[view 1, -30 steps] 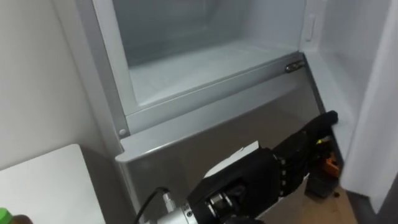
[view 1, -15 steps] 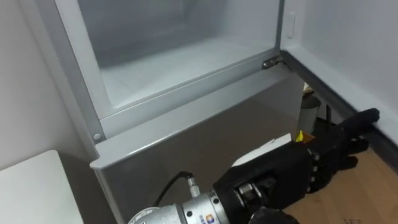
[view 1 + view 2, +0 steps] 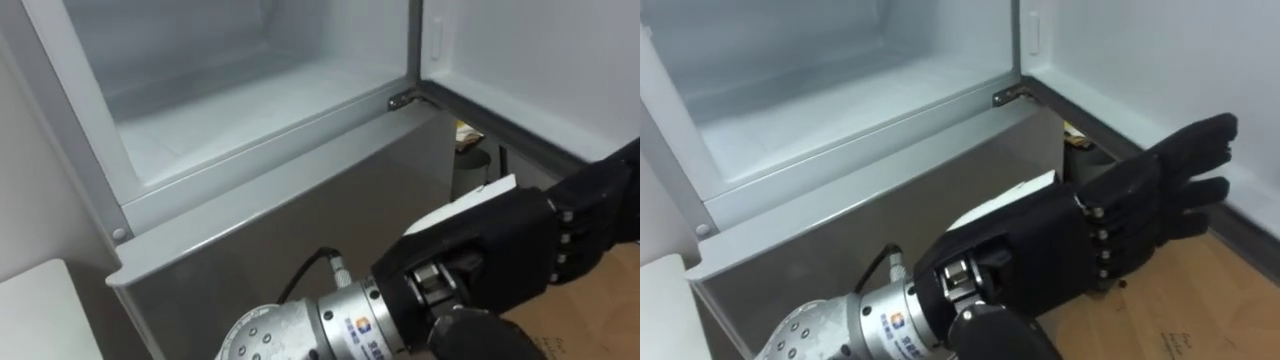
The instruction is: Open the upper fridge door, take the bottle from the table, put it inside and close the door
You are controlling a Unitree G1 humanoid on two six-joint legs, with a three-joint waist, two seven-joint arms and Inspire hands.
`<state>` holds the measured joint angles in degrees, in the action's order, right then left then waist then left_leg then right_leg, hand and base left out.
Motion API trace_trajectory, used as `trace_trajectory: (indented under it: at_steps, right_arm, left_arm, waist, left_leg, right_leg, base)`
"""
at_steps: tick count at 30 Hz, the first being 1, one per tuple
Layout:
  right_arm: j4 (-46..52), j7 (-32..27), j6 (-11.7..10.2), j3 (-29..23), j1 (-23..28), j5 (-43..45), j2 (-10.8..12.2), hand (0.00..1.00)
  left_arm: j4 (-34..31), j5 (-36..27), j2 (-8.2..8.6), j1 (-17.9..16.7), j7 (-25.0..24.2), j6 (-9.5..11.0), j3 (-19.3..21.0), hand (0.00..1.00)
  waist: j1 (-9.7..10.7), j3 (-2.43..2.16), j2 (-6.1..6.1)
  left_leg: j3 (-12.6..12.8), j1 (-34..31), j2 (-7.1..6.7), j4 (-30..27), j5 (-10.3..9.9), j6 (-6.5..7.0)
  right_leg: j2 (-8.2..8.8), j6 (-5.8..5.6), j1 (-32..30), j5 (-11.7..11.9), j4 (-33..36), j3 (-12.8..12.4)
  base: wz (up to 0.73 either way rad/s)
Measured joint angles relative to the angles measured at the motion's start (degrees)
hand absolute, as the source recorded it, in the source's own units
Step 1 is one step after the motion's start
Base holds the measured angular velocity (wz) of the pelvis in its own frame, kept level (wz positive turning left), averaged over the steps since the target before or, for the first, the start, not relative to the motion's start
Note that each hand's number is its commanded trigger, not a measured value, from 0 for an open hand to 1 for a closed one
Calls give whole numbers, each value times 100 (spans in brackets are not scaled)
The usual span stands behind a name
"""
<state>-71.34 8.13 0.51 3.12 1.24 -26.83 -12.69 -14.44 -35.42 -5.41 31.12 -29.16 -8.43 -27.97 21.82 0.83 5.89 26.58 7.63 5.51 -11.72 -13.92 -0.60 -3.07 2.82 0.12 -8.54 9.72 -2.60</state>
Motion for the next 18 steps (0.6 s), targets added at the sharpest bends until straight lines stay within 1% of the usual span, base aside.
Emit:
trace_trajectory:
  at_steps: [2,6,10,13,14,18]
  right_arm:
    - [-14,2,0,-2,9,0,-2,0]
    - [-45,1,8,0,19,1,-21,0]
    - [-36,-29,18,14,31,-4,-49,0]
    - [-24,-91,28,21,28,9,-48,0]
    - [-24,-114,29,23,31,9,-46,0]
    - [-24,-176,30,29,39,31,-45,0]
  left_arm:
    - [0,-3,18,0,-4,0,-5,0]
    - [4,-3,15,-2,-4,1,-6,0]
    - [32,-2,-90,-18,-3,1,-64,0]
    - [133,-2,-157,-20,-3,-1,-121,0]
    - [141,13,-208,-20,-3,-2,-132,0]
    - [146,17,-267,-20,1,-2,-133,0]
  waist:
    - [-3,8,-12]
    - [-26,17,-22]
    - [-37,21,-29]
    - [-115,21,-29]
    - [-150,21,-27]
    - [-231,22,-29]
  left_leg:
    - [23,10,0,2,1,-2]
    - [21,10,-4,2,1,-2]
    - [27,13,-7,19,1,-2]
    - [9,15,5,44,1,-2]
    - [-31,-6,5,42,1,-2]
    - [-209,-30,-6,44,0,-3]
  right_leg:
    - [-6,3,-10,2,-8,-39]
    - [-3,2,-20,1,-8,-37]
    - [-2,4,2,5,5,-6]
    - [-5,9,18,9,11,3]
    - [-3,9,24,10,8,26]
    - [18,9,67,10,-5,165]
  base:
    - [-5]
    - [0]
    - [2]
    - [0]
    - [7]
    - [19]
